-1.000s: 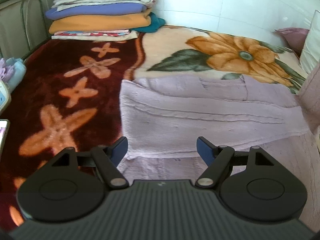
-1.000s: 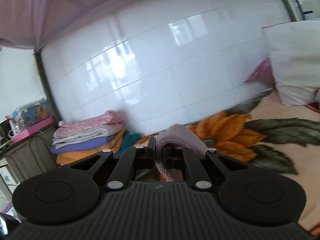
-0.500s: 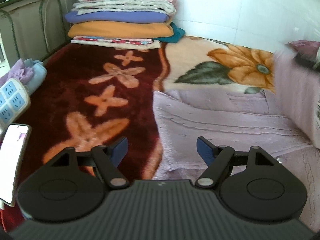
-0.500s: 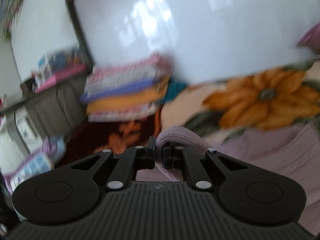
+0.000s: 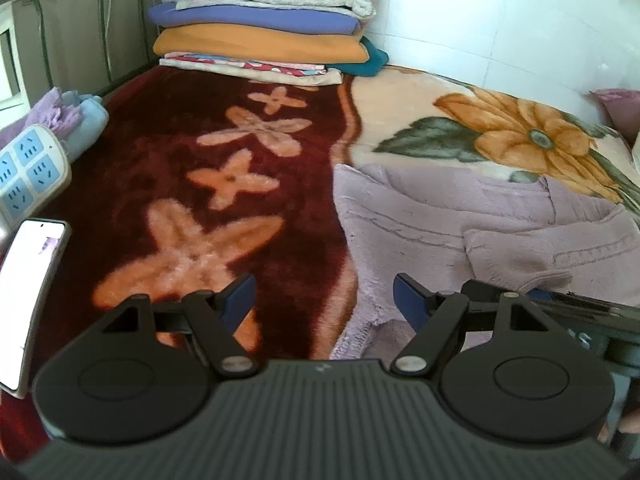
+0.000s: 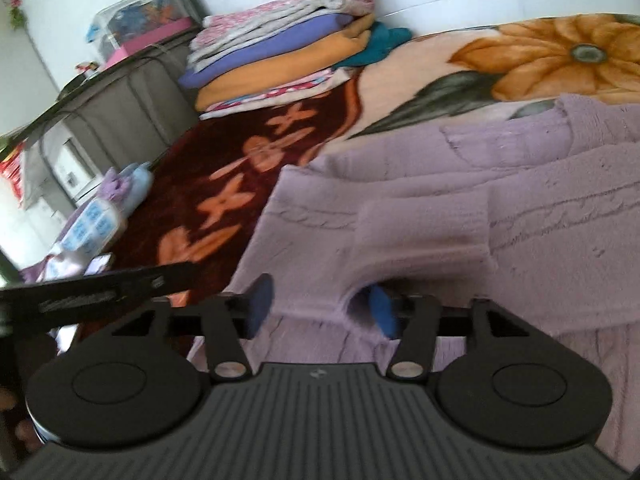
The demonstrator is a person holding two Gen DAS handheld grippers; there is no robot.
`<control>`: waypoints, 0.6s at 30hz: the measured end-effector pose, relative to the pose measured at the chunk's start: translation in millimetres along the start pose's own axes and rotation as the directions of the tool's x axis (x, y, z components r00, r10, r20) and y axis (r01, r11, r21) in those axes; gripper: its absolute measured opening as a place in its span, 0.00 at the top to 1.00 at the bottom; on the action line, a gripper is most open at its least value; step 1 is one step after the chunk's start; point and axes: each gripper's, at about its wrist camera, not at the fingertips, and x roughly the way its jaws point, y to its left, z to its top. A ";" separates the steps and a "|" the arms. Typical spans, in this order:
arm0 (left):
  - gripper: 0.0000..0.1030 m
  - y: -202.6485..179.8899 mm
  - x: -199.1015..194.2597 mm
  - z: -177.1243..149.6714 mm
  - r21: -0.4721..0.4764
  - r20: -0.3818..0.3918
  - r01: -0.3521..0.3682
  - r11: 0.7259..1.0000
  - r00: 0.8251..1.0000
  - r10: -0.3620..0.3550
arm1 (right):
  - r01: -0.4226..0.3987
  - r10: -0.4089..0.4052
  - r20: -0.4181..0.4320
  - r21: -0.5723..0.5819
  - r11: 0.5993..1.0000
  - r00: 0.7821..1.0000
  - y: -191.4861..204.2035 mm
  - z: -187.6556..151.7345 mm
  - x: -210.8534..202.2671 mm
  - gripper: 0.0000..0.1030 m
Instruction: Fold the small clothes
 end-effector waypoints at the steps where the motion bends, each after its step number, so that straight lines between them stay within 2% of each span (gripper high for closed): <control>1: 0.25 -2.1 -0.5 -0.6 0.007 0.001 0.002 1.000 1.000 -0.002 | -0.012 0.011 -0.006 -0.014 1.000 1.000 0.9 -1.6 -8.3 0.36; 5: 0.25 -11.7 -4.8 -1.6 0.019 0.010 0.026 0.999 1.000 -0.026 | -0.042 0.042 -0.007 -0.064 0.997 0.999 -5.3 -5.9 -49.2 0.34; 7: 0.25 -19.5 -8.7 -1.8 0.021 0.019 0.040 0.999 0.999 -0.040 | -0.054 0.054 -0.007 -0.057 0.997 0.999 -17.4 -7.3 -70.0 0.28; 13: 0.25 -54.2 -20.8 -1.1 0.085 0.047 0.088 0.992 0.995 -0.092 | 0.048 -0.048 0.055 0.001 0.999 0.997 -65.7 -14.3 -117.9 0.25; 18: 0.25 -86.8 -21.0 -2.9 0.170 0.043 0.131 0.977 0.989 -0.140 | 0.080 -0.096 0.107 0.152 0.985 0.990 -111.4 -26.7 -144.9 0.24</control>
